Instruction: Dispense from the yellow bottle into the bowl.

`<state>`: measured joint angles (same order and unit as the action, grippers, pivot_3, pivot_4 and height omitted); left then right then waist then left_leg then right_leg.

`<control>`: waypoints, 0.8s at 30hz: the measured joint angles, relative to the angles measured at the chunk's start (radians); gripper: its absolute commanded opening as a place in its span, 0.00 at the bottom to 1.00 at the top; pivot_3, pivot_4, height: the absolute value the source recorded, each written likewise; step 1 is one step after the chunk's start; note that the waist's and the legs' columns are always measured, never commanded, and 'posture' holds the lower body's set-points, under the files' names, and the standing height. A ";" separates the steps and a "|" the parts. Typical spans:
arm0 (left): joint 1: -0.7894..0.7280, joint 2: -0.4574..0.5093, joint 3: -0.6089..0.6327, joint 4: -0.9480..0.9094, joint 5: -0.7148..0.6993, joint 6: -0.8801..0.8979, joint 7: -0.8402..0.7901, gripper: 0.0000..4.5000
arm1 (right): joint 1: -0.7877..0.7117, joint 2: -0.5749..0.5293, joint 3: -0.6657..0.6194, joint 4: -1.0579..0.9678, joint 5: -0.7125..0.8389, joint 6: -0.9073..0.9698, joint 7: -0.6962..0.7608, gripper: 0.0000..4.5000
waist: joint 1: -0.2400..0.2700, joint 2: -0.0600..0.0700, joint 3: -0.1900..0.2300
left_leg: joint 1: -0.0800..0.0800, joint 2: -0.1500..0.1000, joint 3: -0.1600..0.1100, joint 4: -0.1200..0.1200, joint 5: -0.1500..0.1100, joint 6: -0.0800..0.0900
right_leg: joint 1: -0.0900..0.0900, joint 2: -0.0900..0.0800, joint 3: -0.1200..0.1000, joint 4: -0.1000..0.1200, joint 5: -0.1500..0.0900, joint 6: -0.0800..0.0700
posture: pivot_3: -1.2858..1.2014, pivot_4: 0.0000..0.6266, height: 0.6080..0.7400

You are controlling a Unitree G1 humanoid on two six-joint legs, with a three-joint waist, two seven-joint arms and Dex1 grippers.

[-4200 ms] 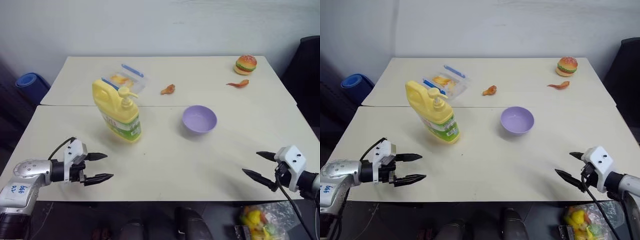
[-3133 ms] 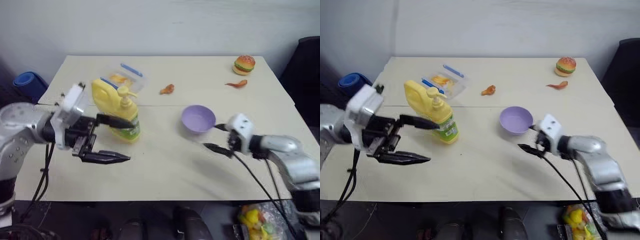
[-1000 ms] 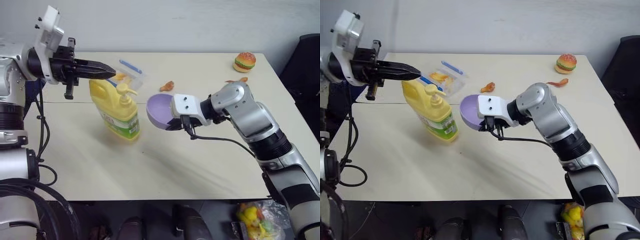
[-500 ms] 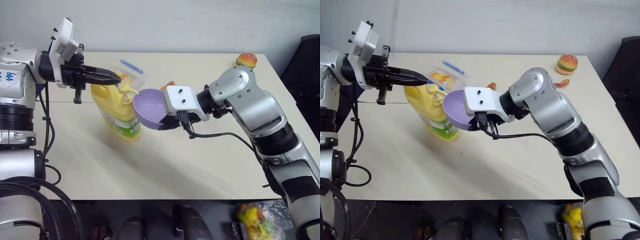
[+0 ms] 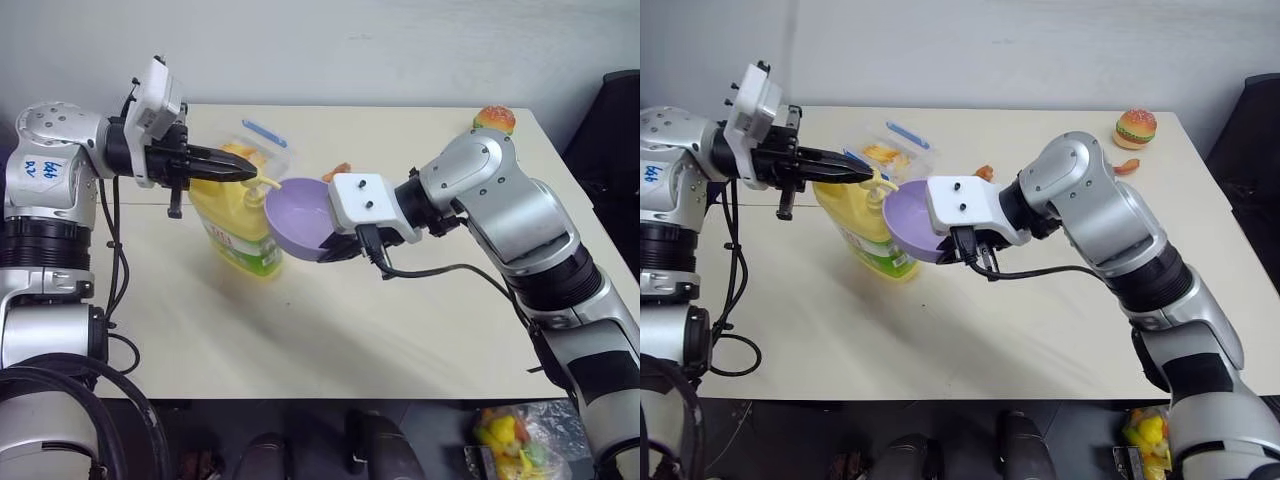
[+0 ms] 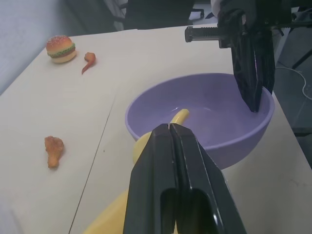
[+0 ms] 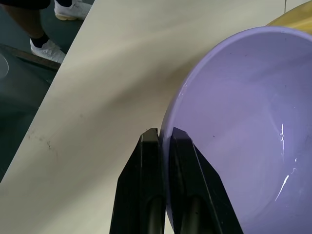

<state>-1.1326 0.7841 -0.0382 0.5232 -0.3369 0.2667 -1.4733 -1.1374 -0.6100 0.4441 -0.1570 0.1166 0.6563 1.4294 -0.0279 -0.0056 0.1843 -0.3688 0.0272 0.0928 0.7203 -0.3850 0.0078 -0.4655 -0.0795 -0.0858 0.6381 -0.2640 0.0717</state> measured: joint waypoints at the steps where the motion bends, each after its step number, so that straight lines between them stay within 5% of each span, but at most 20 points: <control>1: 0.000 -0.001 0.000 0.000 0.004 -0.007 0.002 0.01 | 0.000 -0.002 0.002 -0.001 0.000 0.000 0.000 0.00 | 0.000 0.000 0.000 | 0.000 0.000 0.000 0.000 0.000 0.000 | 0.000 0.000 0.000 0.000 0.000 0.000 | 0.52 0.24 1.00; 24: -0.009 -0.027 0.020 0.001 0.026 0.013 0.015 0.01 | 0.000 -0.017 0.019 -0.025 0.008 -0.025 0.003 0.00 | -0.001 0.000 0.000 | 0.000 0.000 0.000 0.000 0.000 0.000 | 0.000 0.000 0.000 0.001 0.000 0.000 | 0.52 0.24 1.00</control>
<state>-1.1415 0.7567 -0.0178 0.5237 -0.3114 0.2796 -1.4584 -1.1371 -0.6273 0.4629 -0.1825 0.1249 0.6314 1.4320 -0.0285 -0.0056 0.1843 -0.3688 0.0272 0.0927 0.7207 -0.3850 0.0077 -0.4654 -0.0795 -0.0861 0.6386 -0.2640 0.0717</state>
